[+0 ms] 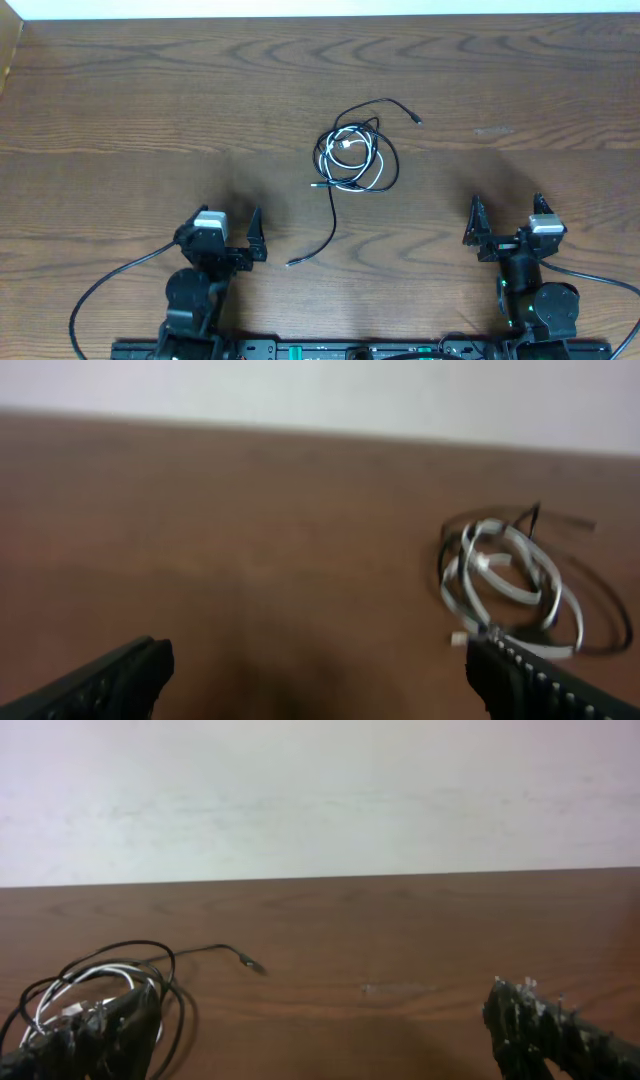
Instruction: Untangle cables
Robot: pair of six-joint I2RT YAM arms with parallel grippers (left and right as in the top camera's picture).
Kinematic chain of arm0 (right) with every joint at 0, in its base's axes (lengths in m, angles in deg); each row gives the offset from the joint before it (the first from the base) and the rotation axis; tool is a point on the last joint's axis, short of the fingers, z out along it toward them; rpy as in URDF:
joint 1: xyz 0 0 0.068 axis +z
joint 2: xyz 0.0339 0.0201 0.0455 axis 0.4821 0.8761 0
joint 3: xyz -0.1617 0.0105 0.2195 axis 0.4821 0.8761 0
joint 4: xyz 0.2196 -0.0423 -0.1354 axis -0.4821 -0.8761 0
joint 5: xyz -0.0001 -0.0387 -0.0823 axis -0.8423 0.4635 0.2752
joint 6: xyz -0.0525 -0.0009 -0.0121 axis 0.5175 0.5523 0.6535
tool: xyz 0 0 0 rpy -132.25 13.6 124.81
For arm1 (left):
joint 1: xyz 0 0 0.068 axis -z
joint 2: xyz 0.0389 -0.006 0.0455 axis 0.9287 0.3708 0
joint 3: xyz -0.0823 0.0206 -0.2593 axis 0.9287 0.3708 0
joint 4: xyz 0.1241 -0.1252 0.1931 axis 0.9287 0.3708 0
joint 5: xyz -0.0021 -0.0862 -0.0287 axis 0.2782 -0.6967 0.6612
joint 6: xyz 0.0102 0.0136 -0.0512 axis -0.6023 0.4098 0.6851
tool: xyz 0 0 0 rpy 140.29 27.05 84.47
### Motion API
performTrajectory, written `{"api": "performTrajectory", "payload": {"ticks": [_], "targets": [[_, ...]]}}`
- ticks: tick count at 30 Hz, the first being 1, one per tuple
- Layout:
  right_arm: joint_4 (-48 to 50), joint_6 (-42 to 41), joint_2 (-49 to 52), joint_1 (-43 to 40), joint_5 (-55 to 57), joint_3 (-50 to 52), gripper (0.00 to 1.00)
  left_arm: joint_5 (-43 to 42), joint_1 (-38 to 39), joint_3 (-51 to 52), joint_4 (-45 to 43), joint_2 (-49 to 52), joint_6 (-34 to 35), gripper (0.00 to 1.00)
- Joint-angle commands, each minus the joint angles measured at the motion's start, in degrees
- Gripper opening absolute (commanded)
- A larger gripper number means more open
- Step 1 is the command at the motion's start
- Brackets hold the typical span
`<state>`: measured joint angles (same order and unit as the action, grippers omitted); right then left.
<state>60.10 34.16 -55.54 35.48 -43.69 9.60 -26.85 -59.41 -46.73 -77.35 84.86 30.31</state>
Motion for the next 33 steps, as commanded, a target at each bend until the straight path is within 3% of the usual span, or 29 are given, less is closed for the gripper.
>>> {"api": "performTrajectory", "payload": {"ticks": [1, 16, 33], "targets": [[-1.5, -2.7, -0.3, -0.1, 0.9, -1.8, 0.99, 0.5, 0.3, -5.0, 2.9, 5.1, 1.5, 0.99], [-26.0, -4.2, 5.7, -0.1, -1.3, -16.4, 0.99, -7.1, 0.3, -29.4, 24.6, 30.2, 3.2, 0.99], [-41.1, -4.1, 38.2, -0.1, -3.3, -38.2, 0.99, -7.3, 0.3, -50.6, 47.7, 52.8, 4.0, 0.99]]}}
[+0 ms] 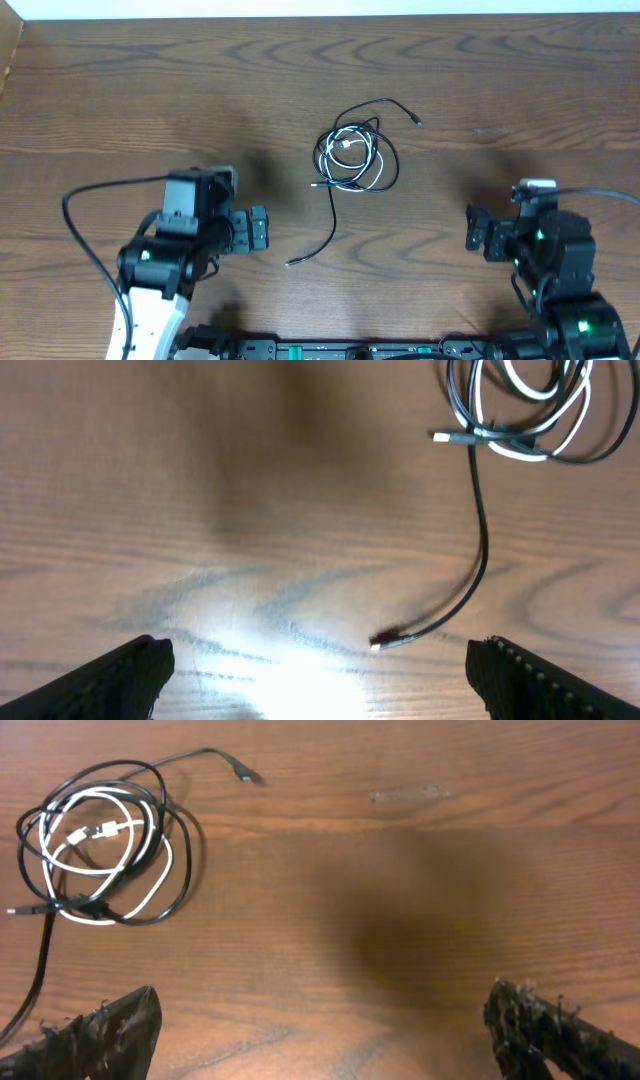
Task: Untangle cables
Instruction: 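Raise both arms and move grippers above the cable bundle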
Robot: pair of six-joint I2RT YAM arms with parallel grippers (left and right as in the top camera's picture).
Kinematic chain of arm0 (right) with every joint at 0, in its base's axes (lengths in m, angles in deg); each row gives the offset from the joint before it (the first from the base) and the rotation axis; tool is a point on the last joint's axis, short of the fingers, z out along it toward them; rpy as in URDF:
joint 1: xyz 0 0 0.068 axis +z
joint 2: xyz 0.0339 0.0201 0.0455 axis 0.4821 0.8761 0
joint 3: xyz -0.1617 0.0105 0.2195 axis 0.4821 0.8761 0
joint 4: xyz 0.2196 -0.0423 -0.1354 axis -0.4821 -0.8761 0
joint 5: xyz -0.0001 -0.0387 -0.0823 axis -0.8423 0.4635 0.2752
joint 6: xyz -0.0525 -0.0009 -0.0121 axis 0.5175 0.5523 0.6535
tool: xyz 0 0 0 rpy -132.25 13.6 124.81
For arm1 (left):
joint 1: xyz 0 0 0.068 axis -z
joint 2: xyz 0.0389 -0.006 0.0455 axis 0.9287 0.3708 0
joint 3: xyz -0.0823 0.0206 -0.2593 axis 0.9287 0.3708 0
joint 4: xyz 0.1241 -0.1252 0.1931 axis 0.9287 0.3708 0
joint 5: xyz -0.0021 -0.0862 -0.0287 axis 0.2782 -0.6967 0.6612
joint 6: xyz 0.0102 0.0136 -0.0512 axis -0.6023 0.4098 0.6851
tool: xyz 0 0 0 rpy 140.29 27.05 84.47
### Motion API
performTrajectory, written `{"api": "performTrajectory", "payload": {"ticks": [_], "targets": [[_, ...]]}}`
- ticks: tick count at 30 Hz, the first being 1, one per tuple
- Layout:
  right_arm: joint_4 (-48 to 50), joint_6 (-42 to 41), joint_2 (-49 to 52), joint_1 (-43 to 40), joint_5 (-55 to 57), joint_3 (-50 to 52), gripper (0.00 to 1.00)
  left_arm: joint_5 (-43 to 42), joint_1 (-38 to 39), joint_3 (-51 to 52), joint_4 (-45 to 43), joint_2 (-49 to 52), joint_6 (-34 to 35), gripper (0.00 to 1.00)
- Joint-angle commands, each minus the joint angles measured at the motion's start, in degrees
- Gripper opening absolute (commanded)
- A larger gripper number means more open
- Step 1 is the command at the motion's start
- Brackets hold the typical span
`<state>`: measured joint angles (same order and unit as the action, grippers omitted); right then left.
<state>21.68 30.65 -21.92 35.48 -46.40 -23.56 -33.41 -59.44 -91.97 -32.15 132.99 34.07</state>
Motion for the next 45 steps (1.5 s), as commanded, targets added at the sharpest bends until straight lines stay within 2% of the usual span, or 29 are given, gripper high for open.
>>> {"api": "performTrajectory", "payload": {"ticks": [1, 7, 12, 18, 27, 33, 38, 45], "targets": [[-4.2, -0.6, 6.3, -0.1, -1.4, -6.9, 0.99, -0.8, 0.3, -7.1, 3.8, 6.5, 0.2, 0.99], [-15.6, 0.7, 15.2, -0.1, -4.6, -18.1, 0.99, -2.2, 0.3, -17.6, 11.3, 17.2, -0.1, 0.99], [-21.0, 0.7, 19.2, -0.2, -4.2, -25.0, 0.99, -2.0, 0.3, -18.9, 11.8, 19.5, -0.1, 0.99], [-18.3, 0.7, 18.9, -0.1, -4.8, -26.4, 0.99, -2.2, 0.3, -18.9, 13.4, 19.5, 3.3, 0.99], [-19.4, 0.7, 18.2, -0.1, -11.2, -26.4, 0.99, -2.2, 0.3, -18.9, 15.1, 19.5, 3.3, 0.99], [-19.6, 0.6, 18.2, -0.1, -11.9, -26.4, 0.99, -2.2, 0.3, -18.9, 12.8, 19.5, 3.3, 0.99], [-19.2, 0.7, 18.2, -0.1, -10.2, -26.4, 0.99, -2.2, 0.3, -18.9, 6.8, 19.5, 4.9, 1.0], [-19.2, 0.7, 18.2, -0.1, -9.7, -26.4, 0.99, -2.2, 0.3, -18.9, 5.7, 19.5, 5.1, 0.99]]}}
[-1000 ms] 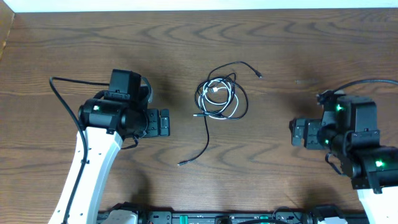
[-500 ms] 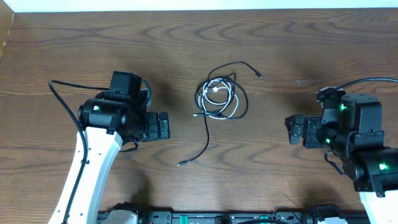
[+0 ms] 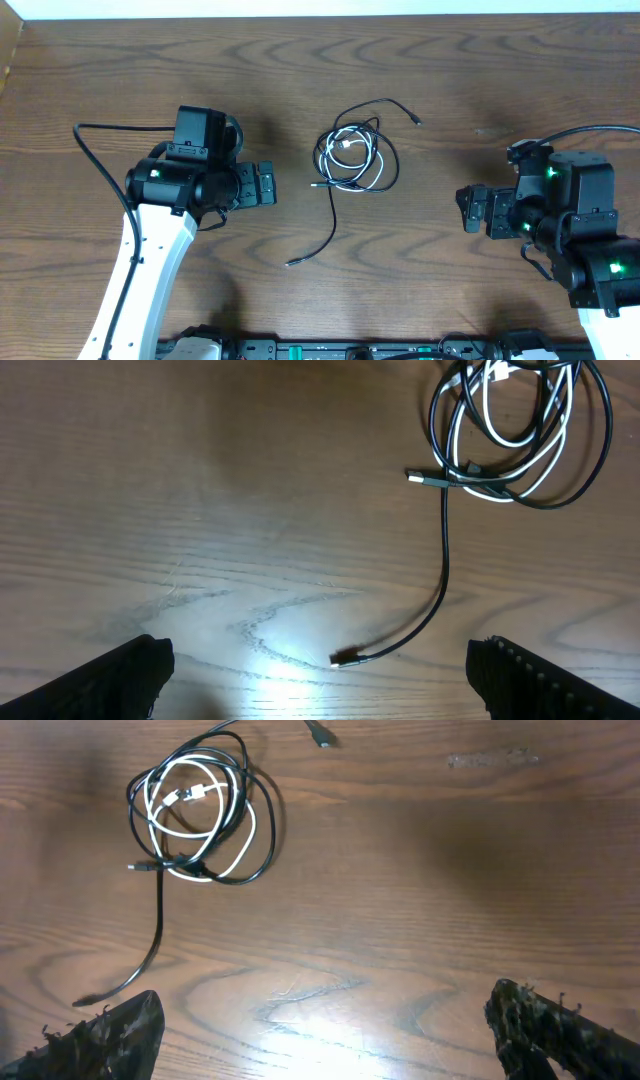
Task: Untangle cables
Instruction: 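Raise both arms and move grippers above the cable bundle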
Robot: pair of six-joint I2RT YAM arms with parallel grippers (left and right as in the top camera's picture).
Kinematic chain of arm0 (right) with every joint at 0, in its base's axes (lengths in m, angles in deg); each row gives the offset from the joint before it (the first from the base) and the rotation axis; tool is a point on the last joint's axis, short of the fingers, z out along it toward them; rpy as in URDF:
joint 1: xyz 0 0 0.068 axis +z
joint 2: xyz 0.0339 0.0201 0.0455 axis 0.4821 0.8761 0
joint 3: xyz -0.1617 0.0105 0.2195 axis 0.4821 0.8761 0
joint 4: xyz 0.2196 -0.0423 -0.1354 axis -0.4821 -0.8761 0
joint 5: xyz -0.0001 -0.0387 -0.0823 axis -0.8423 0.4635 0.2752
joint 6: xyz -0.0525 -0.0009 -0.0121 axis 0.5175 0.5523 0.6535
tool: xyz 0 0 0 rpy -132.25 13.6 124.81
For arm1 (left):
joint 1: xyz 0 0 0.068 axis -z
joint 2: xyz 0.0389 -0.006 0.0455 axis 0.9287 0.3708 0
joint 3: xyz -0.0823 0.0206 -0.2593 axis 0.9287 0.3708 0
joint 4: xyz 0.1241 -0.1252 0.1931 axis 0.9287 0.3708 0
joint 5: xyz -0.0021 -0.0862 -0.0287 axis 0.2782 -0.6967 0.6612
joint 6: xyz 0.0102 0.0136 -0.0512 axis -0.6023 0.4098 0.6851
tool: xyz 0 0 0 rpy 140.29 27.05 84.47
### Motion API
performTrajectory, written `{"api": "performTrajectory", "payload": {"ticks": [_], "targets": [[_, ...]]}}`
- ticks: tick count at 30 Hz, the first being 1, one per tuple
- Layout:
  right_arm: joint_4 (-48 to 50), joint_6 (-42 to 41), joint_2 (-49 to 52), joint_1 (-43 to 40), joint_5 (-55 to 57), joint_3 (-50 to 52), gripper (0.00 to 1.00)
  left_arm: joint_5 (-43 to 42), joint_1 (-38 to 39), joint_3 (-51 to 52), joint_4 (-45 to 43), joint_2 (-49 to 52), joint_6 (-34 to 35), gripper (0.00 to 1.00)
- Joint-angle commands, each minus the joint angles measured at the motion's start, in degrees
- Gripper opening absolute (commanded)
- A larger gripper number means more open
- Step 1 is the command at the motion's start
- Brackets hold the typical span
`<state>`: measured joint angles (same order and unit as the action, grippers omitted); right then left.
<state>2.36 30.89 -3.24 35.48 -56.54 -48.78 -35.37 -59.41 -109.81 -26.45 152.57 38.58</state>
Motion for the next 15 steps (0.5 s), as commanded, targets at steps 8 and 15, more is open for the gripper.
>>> {"api": "performTrajectory", "payload": {"ticks": [8, 15], "targets": [[-0.3, 0.4, -0.5, -0.1, 0.4, -1.2, 0.99, -0.2, 0.3, -1.1, -0.4, -0.1, 0.6, 0.99], [-0.3, 0.4, -0.5, -0.1, 0.4, -1.2, 0.99, -0.2, 0.3, -1.1, 0.9, -0.1, 0.6, 0.99]]}}
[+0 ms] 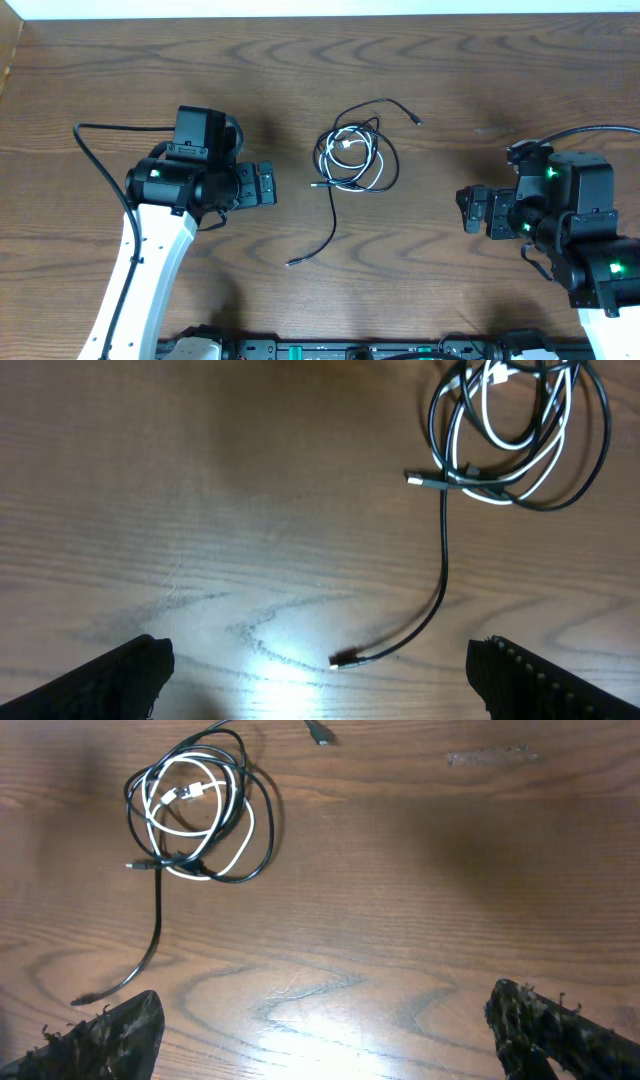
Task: Untangle cables
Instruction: 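Raise both arms and move grippers above the cable bundle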
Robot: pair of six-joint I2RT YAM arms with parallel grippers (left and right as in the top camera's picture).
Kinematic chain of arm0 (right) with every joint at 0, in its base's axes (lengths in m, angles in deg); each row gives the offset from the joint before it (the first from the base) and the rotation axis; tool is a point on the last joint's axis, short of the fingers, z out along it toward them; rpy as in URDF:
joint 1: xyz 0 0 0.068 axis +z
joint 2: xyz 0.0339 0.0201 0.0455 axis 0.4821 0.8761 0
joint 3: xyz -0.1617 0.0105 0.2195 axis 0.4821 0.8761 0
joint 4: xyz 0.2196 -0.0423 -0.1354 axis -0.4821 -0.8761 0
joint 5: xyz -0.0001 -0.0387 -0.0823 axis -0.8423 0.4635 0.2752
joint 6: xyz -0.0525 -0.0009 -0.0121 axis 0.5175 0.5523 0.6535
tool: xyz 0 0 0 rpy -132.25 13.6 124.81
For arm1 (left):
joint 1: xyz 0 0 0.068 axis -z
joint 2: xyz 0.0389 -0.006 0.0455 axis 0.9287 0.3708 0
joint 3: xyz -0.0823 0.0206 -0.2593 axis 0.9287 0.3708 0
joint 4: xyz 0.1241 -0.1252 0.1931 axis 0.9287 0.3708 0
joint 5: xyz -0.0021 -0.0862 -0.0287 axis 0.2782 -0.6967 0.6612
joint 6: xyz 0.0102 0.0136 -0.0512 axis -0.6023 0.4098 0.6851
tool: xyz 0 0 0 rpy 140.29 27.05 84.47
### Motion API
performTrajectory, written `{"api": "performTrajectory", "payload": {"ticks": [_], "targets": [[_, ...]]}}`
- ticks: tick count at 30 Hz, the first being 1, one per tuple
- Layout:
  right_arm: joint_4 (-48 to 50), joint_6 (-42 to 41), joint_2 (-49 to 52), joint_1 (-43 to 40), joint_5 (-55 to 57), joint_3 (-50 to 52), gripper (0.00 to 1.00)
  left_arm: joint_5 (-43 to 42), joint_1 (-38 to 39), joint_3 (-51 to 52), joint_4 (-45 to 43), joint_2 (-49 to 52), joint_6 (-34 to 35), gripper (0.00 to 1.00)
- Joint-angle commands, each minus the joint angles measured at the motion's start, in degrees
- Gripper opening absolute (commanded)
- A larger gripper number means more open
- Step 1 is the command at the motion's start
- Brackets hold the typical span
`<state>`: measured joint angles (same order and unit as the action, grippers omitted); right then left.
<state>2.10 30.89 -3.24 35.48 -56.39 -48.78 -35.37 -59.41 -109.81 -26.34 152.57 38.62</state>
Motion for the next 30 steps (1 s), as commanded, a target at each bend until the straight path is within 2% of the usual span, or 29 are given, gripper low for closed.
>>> {"api": "performTrajectory", "payload": {"ticks": [1, 30], "targets": [[0.0, 0.4, -0.5, -0.1, 0.3, -1.2, 0.99, -0.2, 0.3, -1.1, 1.3, -0.1, 0.5, 0.99], [-0.1, 0.4, -0.5, -0.1, 0.3, -1.2, 0.99, 0.0, 0.3, -1.1, -1.0, -0.1, 0.5, 1.0]]}}
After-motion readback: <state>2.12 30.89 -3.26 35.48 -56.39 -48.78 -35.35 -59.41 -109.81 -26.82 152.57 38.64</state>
